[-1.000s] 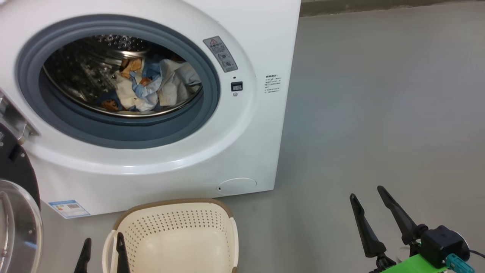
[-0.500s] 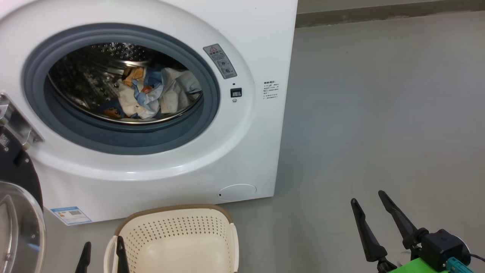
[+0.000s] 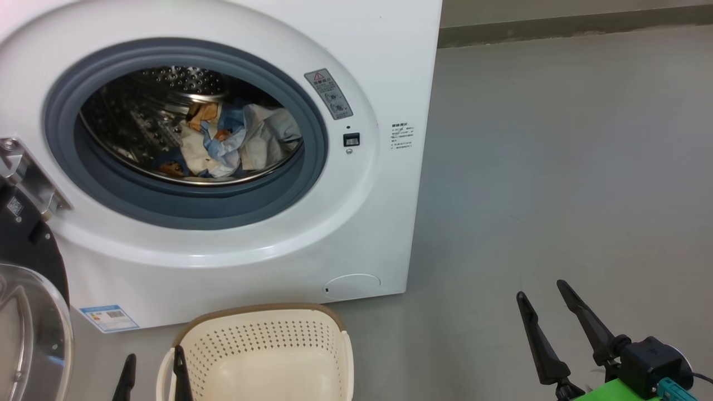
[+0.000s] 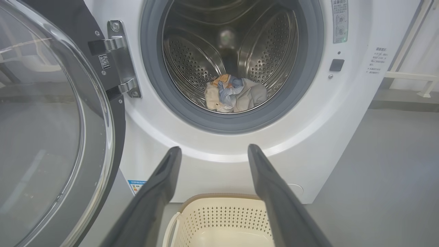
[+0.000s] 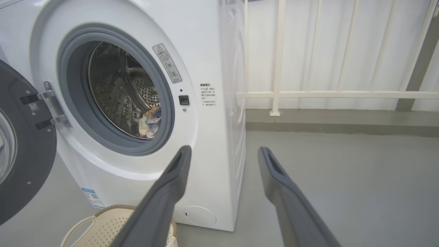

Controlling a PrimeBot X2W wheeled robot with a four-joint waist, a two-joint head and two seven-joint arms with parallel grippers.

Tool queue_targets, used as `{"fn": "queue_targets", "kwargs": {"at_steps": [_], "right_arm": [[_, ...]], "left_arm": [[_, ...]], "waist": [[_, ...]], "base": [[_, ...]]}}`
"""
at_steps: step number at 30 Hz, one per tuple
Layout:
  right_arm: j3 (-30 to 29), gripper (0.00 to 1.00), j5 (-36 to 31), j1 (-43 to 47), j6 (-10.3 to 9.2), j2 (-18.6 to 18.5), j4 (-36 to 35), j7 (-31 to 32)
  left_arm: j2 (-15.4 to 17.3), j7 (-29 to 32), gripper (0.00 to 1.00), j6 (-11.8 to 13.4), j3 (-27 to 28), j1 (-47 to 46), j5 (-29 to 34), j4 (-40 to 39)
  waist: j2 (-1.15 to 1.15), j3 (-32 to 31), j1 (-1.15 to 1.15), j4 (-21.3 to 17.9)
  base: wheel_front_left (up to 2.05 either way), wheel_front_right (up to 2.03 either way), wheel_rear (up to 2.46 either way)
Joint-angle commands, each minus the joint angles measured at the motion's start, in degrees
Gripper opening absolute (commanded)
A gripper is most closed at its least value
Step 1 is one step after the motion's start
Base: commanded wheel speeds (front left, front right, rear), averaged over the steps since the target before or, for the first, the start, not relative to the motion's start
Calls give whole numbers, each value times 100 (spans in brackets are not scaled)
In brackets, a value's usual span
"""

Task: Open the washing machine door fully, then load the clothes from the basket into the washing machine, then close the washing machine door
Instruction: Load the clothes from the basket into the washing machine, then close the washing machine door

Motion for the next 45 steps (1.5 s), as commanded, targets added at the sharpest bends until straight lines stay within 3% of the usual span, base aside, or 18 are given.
{"fn": "queue_targets", "kwargs": {"at_steps": [1,24,45], "right_arm": [[145,100,34,-30,9,-74,-140,-27],[143,100,26,-21,9,-45,-156,-27],[105,100,12,-52,9,-35,-163,-27]], "left_arm": [[33,-37,100,45,170,-68,-10,-181],[32,-37,100,77,182,-65,40,-226],[32,-37,100,79,202,-85,70,-205]], "waist": [[0,-7,0,-3],[0,33,0,-9],[0,95,0,-2]], "base": [[0,0,0],[-6,6,0],[-112,112,0]]}}
